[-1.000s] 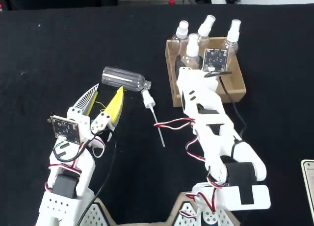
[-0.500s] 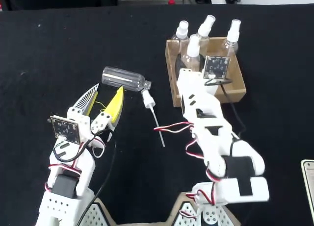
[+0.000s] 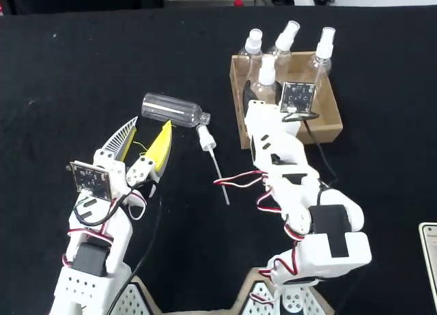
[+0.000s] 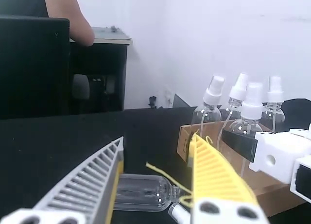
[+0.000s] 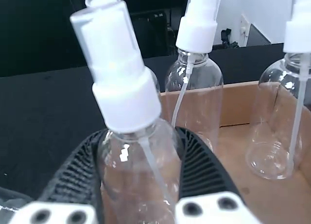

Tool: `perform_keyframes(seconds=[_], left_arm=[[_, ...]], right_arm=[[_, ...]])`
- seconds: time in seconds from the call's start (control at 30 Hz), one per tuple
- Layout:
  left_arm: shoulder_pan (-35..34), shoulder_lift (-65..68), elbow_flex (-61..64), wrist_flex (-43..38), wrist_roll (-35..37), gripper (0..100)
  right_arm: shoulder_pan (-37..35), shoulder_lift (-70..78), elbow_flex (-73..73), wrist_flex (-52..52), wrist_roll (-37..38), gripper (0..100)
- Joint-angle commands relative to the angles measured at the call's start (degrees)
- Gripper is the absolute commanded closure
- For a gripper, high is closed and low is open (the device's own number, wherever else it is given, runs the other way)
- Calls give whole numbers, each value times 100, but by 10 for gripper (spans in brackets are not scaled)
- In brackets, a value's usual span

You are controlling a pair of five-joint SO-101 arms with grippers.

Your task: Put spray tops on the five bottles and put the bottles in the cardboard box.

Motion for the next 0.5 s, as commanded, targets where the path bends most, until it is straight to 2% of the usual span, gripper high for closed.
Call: perform_keyframes(seconds=[0.0, 0.47], left_arm=[[-13, 9, 119, -53, -62, 791], [-13, 9, 119, -53, -62, 791]], right_arm=[[-79, 13, -338, -141, -26, 987], [-202, 312, -505, -149, -26, 987]])
